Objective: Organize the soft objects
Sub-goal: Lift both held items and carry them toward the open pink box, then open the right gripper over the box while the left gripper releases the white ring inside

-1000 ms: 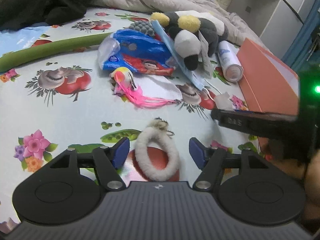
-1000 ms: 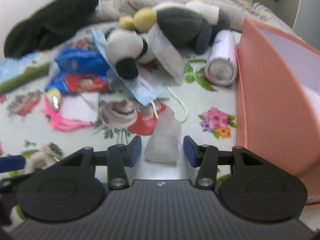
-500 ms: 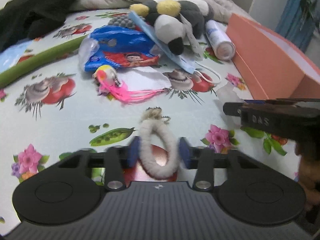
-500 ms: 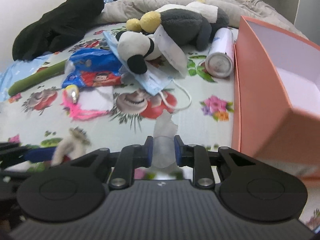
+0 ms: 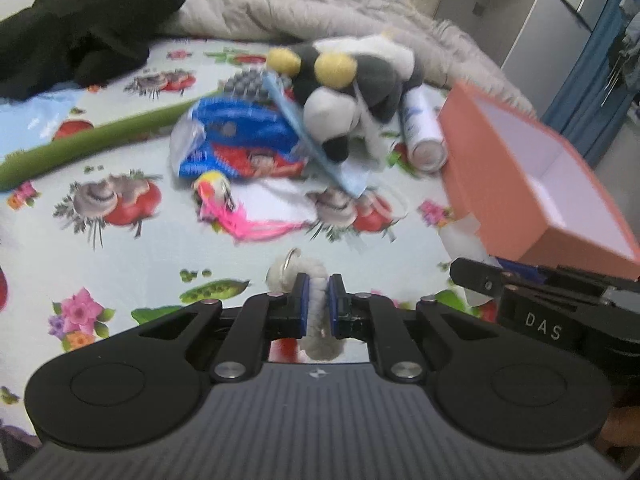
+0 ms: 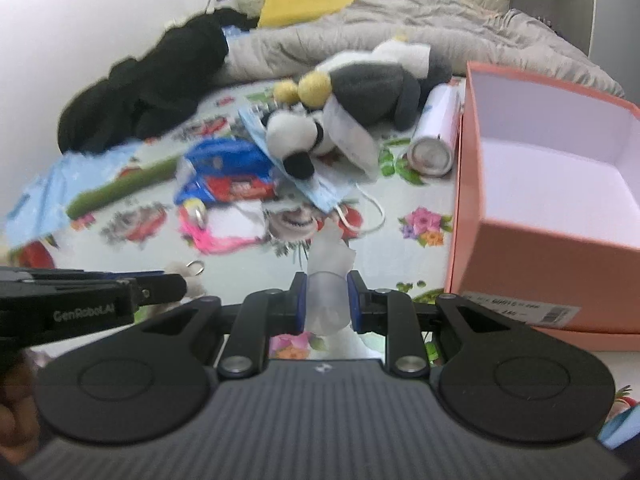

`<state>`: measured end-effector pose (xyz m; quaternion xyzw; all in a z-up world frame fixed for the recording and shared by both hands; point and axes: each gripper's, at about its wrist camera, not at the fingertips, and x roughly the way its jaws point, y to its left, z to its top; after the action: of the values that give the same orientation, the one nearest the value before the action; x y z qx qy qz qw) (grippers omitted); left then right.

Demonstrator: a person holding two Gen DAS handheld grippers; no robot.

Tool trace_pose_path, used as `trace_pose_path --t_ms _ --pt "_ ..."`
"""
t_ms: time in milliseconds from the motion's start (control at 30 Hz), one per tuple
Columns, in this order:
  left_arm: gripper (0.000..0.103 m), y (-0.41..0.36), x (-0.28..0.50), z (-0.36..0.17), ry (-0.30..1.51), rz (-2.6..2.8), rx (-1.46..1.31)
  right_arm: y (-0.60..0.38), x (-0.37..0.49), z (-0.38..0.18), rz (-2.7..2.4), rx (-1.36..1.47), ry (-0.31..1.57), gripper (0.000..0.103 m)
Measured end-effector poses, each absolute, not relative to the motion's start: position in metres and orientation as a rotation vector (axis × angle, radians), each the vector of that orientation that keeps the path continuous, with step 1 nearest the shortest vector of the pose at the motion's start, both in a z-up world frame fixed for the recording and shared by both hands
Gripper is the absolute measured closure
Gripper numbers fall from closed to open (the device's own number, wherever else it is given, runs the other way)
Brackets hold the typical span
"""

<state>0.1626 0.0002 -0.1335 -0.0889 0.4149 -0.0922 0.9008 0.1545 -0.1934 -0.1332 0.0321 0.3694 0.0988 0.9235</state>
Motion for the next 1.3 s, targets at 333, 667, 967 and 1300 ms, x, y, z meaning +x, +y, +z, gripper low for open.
trace_pose_path --t_ms 333,667,967,1300 --pt "0.091 -0.018 0.153 -0.053 0.754 -0.219 -0.21 -0.217 0.14 -0.062 0.193 0.097 0.634 0.079" --pt "0.091 -0.068 0.165 0.004 0.715 -0.281 -0.221 -0.265 0.14 -0.009 0.129 0.108 0.599 0.079" --pt "0.091 -0.141 0.196 0.02 0.721 -0.371 -0.177 -0.321 0.153 -0.007 0.045 0.126 0.602 0.079" --pt "0.09 -0.212 0.249 -0.019 0.851 -0.443 -0.104 -0.389 0.186 -0.048 -0.058 0.2 0.723 0.078"
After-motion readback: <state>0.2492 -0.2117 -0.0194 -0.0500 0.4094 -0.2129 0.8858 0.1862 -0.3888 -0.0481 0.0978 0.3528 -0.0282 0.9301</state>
